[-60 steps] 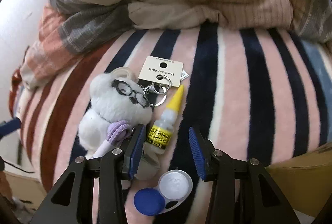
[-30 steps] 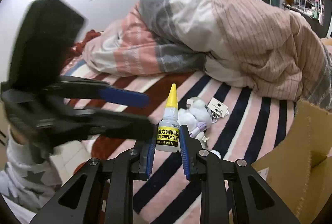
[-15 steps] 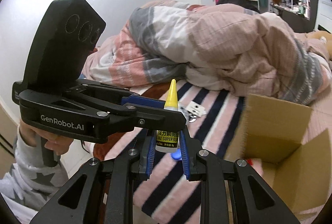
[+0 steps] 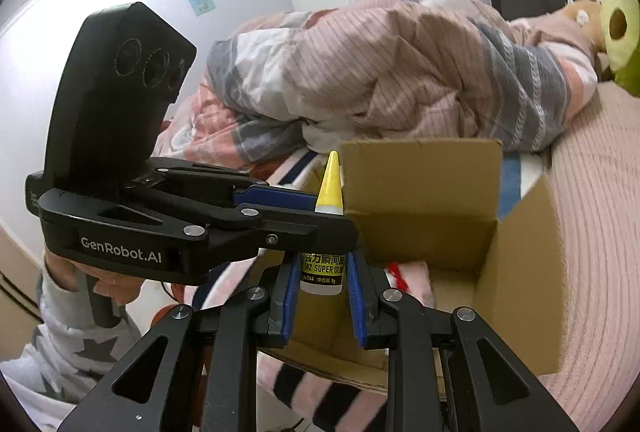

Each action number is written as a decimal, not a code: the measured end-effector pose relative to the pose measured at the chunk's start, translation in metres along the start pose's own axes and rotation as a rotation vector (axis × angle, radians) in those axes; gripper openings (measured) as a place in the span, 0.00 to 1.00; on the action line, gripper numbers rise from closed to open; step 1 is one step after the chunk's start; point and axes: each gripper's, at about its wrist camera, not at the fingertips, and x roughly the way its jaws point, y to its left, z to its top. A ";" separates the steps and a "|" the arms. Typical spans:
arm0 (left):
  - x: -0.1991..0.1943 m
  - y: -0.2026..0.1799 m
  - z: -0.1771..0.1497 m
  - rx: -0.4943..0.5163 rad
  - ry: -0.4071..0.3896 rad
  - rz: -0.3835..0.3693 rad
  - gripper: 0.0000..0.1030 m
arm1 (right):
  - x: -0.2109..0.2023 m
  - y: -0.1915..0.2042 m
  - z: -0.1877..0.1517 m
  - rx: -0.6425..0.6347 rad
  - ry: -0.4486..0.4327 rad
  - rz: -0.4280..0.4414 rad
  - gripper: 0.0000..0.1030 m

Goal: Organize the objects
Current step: 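Carry the glue bottle into the cardboard box and open the right gripper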

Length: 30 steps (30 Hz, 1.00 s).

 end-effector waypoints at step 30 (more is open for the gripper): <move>-0.040 -0.014 -0.012 0.027 -0.061 0.214 0.79 | -0.004 -0.013 -0.015 -0.117 0.057 -0.208 0.42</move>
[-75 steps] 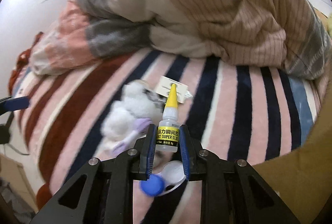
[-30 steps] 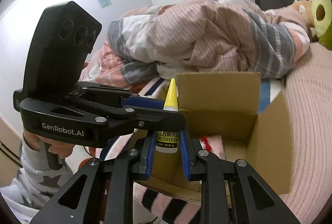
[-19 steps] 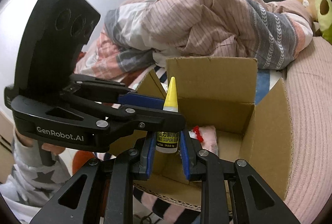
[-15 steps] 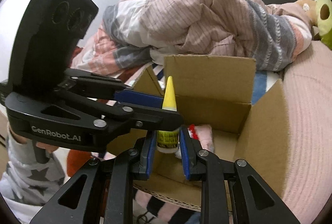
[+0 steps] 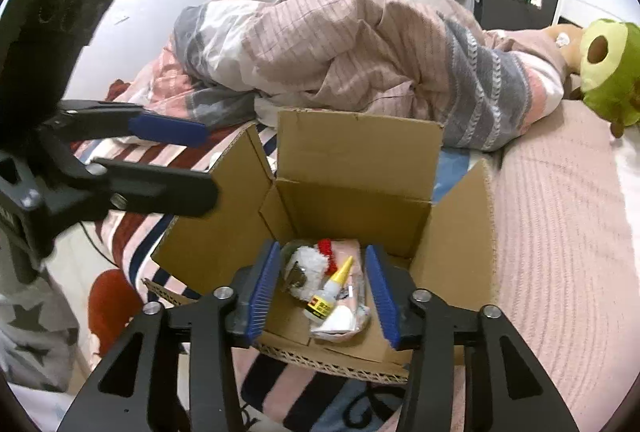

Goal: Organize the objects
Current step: 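Carry the glue bottle into the cardboard box and open the right gripper, then move the right gripper back to the blue-and-white lens case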

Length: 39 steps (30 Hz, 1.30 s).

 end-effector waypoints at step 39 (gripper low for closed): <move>-0.054 0.202 -0.186 -0.263 -0.061 0.195 0.80 | 0.167 0.169 -0.041 0.102 -0.027 -0.036 0.68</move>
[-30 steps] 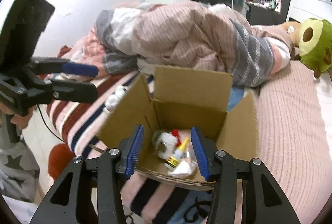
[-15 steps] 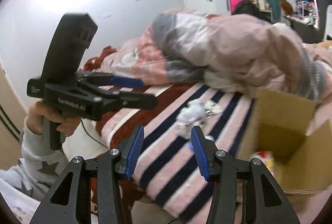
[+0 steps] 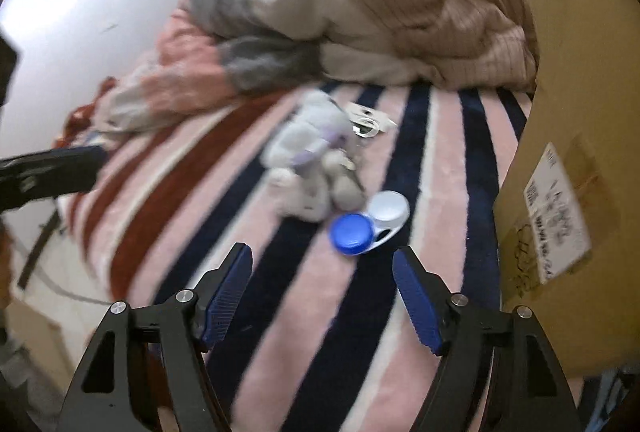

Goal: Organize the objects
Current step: 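Move the right gripper back to the blue-and-white lens case, then grasp the blue-and-white lens case with the right gripper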

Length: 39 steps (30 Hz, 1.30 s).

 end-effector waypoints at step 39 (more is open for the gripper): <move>0.007 -0.007 -0.007 0.019 0.027 -0.059 0.80 | 0.008 -0.012 -0.017 -0.105 0.054 -0.019 0.63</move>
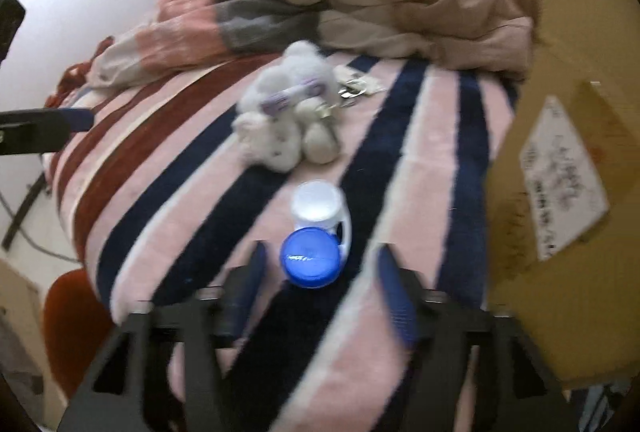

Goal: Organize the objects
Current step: 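Grasp the blue-and-white lens case with the right gripper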

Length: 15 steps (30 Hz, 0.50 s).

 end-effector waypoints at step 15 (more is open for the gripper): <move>0.000 -0.005 0.002 0.013 0.013 -0.003 0.80 | 0.003 0.016 -0.002 -0.090 -0.044 -0.006 0.27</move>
